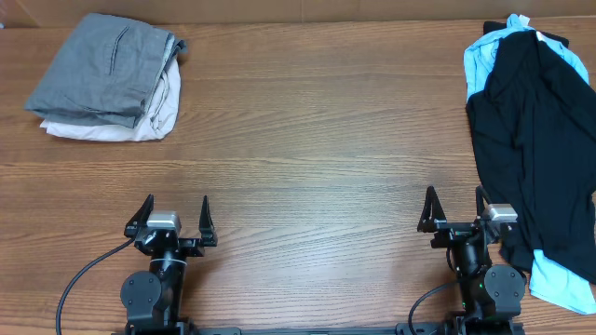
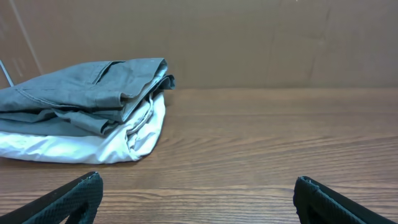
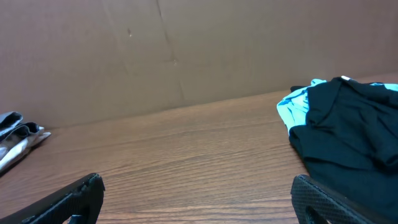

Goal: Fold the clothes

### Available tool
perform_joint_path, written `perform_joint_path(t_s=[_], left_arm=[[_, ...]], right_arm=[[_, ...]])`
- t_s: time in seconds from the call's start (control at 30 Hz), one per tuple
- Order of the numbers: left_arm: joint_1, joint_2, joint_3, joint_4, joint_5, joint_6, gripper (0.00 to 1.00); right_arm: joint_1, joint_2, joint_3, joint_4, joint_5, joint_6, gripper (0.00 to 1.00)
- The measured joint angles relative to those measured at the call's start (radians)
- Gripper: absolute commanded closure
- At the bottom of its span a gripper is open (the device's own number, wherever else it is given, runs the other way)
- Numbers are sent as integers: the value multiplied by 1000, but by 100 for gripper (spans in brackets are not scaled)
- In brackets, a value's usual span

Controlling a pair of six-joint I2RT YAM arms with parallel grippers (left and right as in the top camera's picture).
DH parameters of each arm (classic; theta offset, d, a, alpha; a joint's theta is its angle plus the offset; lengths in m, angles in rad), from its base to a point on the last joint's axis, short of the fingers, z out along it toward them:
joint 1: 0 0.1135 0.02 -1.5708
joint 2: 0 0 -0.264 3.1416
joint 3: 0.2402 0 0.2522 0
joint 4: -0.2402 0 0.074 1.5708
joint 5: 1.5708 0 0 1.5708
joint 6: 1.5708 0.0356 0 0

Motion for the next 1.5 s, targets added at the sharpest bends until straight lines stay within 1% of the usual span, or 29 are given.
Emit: perform_joint_path(t_s=[1.5], left_arm=[[0, 0, 0, -1, -19, 0, 0]], right_arm=[[0, 0, 0, 0, 17, -1, 0]])
